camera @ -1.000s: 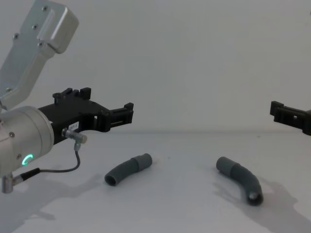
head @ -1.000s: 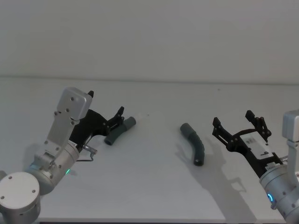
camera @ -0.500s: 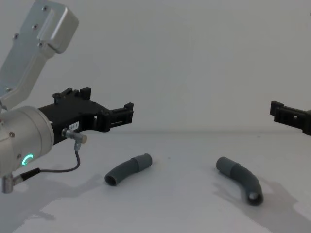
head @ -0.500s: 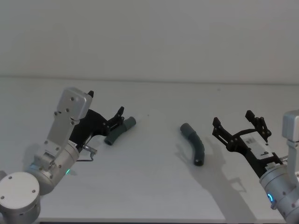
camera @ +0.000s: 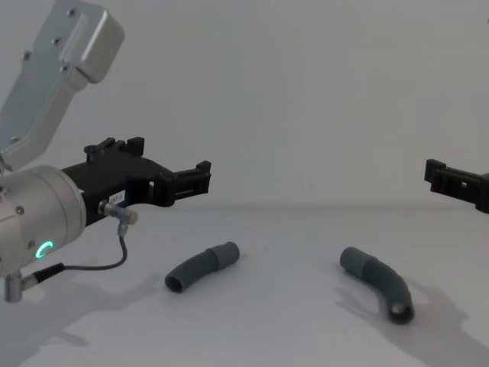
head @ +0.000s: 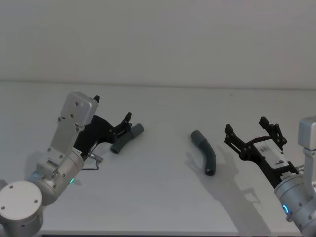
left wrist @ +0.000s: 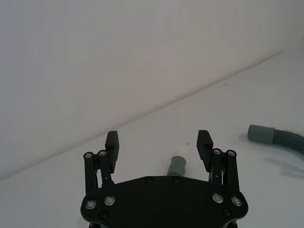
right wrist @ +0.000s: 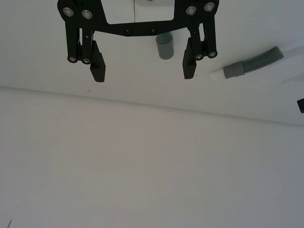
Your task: Use both hands to pick up one end of the pipe from the table, align the ends, and insert them.
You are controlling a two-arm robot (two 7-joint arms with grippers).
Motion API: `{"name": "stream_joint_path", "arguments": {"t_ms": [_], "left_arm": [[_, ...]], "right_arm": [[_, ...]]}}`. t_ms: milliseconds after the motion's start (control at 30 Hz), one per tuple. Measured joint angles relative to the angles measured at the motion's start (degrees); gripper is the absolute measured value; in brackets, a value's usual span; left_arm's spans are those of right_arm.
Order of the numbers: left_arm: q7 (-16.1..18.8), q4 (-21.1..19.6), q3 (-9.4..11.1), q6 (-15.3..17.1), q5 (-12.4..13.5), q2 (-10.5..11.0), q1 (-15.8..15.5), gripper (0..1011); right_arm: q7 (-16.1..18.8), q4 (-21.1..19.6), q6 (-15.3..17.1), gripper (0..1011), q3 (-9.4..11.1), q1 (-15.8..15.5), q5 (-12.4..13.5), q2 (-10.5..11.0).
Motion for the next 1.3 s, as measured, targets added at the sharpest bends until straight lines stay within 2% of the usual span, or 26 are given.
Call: {"name": "stream_joint_path", "arguments": {"t_ms": [200,533,667,700,967,1233,1300], "left_arm": [[-1.17,0.26,0.05,0.73,-0.23,-0.08,-0.67,1000],[-5.97,0.51,0.06,5.59,-2.81,0.44,-2.86,1000],[-8.96,0.8,0.0,9.67,-4.54,0.94,-4.4,1000],[-8.96,0.8,0.0,9.67,-4.54,0.94,-4.4,1000],[-13.29,2.19,-0.04,16.36,-6.69,1.6,-7.57,1000],[-16.91,4.98,0.43,22.03,-7.59,1.92,-11.71,1000],[-17.2,5.25,0.49,22.43,-7.62,1.91,-12.05,1000]], "right_arm": [[0.0,0.0,0.0,1000,0.0,0.0,0.0,0.0],[0.0,0.0,0.0,1000,0.0,0.0,0.0,0.0],[0.0,0.0,0.0,1000,0.0,0.0,0.0,0.0],[0.0,0.0,0.0,1000,0.0,0.0,0.0,0.0],[0.0,0.0,0.0,1000,0.0,0.0,0.0,0.0],[0.0,0.0,0.0,1000,0.0,0.0,0.0,0.0],[0.0,0.0,0.0,1000,0.0,0.0,0.0,0.0]]}}
